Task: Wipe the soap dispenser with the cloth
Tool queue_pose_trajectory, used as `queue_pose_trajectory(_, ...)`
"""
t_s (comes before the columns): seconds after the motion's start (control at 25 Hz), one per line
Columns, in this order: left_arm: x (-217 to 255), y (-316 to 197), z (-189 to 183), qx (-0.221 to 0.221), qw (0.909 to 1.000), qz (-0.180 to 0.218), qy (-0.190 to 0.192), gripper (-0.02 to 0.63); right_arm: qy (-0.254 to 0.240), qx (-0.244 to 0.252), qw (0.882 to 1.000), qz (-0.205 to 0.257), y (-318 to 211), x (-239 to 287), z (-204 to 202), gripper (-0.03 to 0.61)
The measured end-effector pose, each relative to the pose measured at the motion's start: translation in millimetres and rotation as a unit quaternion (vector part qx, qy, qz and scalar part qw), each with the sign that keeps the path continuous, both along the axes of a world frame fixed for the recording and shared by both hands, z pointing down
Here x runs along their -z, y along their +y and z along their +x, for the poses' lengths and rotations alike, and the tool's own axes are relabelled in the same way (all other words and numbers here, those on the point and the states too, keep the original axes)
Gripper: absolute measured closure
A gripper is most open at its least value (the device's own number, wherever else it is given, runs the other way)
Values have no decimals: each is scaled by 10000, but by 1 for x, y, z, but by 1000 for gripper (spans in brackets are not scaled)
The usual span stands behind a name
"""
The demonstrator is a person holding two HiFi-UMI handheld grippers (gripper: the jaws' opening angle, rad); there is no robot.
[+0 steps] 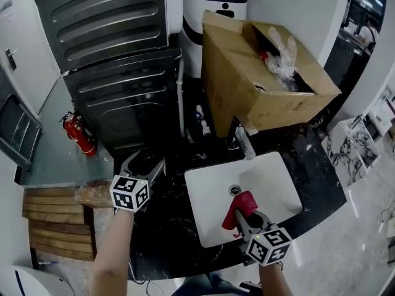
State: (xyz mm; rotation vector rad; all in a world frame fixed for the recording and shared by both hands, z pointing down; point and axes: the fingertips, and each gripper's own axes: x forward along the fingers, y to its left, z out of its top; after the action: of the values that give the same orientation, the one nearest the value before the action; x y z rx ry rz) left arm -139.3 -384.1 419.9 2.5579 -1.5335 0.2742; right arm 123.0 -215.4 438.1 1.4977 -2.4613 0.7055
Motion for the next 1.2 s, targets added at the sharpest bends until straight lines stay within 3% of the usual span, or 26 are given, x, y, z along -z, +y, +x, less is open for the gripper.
queue_pose_trajectory(0.24,31,48,-21,240,9984,433,276,295,-23,-93,9991,407,-7,30,10,529)
queue_pose_trajectory(0.44,62,115,-42,704,9890,1022,800,295,322,113,9949,946,-9,64,14,529)
queue_pose_trajectory(0.6,66,160,-45,907,9876,1134,592,299,659,477,9862,1440,-8,89,6,529)
queue_pose_trajectory(0.64,67,168,-45,978,9873,1152,483,330,749,538,9836,1553,-8,95,4,529)
queue_pose_trajectory(0.72,75,183,-49,1234,9836,1252,412,600,889,615,9787,1745,-7,105,2,529)
queue_pose_trajectory(0.84,95,200,-46,1335,9793,1421,551,601,965,720,9719,2022,-3,120,-2,529)
queue_pose_trajectory(1.2,138,208,0,877,9786,1807,448,601,1065,895,9568,2553,15,148,-20,531)
